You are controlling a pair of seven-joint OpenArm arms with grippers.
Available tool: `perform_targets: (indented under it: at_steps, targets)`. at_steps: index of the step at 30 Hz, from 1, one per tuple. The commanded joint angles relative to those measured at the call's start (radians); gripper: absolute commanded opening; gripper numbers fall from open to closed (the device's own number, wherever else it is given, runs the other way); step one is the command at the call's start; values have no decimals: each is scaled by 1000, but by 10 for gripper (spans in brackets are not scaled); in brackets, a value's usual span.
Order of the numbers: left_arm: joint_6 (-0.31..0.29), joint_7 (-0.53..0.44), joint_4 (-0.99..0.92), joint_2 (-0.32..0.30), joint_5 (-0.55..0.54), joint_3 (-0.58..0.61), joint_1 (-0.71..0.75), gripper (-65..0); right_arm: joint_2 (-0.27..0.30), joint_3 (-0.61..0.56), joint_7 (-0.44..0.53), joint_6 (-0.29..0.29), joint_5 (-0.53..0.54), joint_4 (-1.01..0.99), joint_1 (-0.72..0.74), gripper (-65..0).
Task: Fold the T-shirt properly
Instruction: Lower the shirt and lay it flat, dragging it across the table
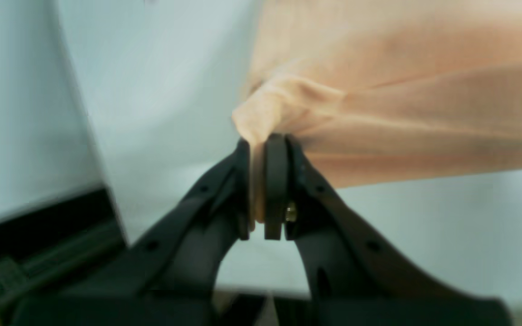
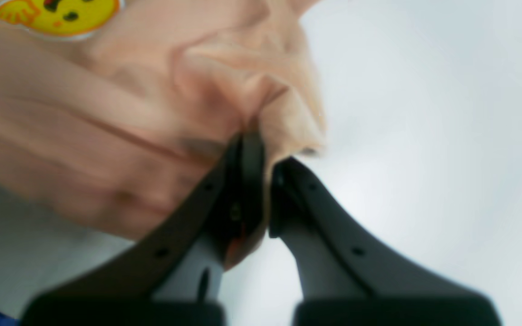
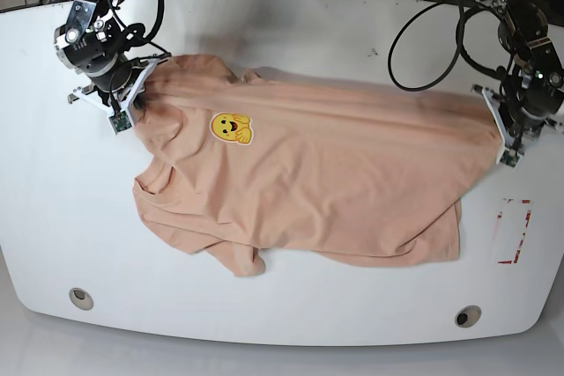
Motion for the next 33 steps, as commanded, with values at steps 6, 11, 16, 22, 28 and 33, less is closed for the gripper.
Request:
perform_targets:
  at_steps: [6, 11, 16, 22, 28, 33]
  targets:
    - [0, -45, 14, -27, 26, -79, 141, -650, 17, 10, 2, -6, -18, 18, -69, -650]
    - [0, -150, 11, -27, 29, -81, 258, -650, -4, 10, 2, -6, -18, 13, -115, -650]
    - [0, -198, 10, -27, 30, -88, 305, -650, -29, 8, 3, -7, -22, 9, -126, -648]
    - [0, -198, 8, -28, 32, -88, 311, -650, -43, 5, 3, -10, -18, 9, -148, -514]
    - [0, -198, 8, -44, 32, -91, 305, -471, -61, 5, 6, -12, -20, 10, -144, -279]
    - [0, -198, 8, -51, 32, -85, 301, -286, -63, 11, 6, -9, -18, 9, -109, -227]
